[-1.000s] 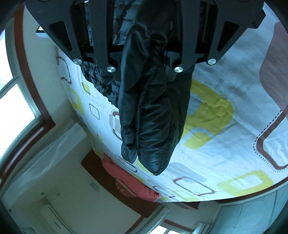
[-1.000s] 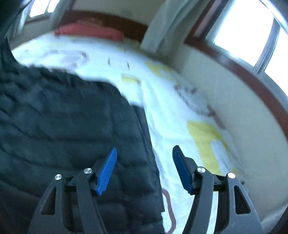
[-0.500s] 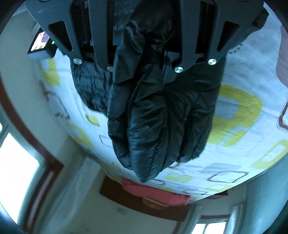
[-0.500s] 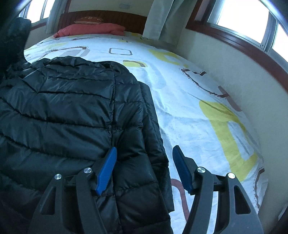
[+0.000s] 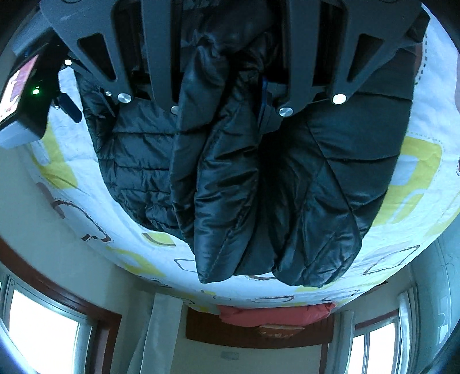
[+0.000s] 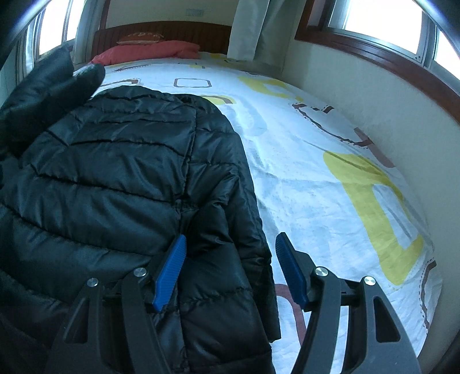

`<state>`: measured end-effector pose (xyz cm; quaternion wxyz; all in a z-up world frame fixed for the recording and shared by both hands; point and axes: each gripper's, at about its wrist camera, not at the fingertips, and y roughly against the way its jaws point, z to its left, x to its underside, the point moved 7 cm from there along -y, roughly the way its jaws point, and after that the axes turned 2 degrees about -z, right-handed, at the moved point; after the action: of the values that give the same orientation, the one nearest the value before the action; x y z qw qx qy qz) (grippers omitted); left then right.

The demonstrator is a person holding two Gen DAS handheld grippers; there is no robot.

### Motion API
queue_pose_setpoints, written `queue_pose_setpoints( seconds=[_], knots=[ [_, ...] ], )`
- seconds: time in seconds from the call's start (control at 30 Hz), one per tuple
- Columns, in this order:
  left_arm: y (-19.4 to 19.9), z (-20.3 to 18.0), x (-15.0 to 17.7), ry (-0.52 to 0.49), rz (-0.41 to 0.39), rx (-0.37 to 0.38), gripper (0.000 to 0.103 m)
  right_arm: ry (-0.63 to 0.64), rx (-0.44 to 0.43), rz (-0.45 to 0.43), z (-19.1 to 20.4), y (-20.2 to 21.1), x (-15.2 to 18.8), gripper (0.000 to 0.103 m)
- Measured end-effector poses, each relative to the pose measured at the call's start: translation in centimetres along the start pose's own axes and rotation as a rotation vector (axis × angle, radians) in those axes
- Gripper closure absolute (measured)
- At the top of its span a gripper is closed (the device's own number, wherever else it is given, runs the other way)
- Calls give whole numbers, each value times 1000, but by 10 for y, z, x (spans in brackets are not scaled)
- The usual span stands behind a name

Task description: Fold large clothes

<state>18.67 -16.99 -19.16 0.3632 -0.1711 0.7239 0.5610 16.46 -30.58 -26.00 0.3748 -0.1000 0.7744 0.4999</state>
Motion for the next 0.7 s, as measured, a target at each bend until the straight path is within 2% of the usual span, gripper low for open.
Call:
queue_pose_setpoints(
  seconds=[0.3, 0.57, 0.63, 0.7],
  knots=[
    [-11, -3, 11, -53, -54, -8, 78, -3, -3, -2, -1, -1, 0, 40],
    [-1, -5, 7, -65, -63, -17, 77, -2, 2, 1, -1, 0, 2, 39],
    [6, -8, 5, -73, -65, -24, 73, -1, 2, 2, -2, 1, 2, 39],
    [17, -12, 2, -49, -72, 22, 56, -1, 3, 4, -1, 2, 1, 38]
  ],
)
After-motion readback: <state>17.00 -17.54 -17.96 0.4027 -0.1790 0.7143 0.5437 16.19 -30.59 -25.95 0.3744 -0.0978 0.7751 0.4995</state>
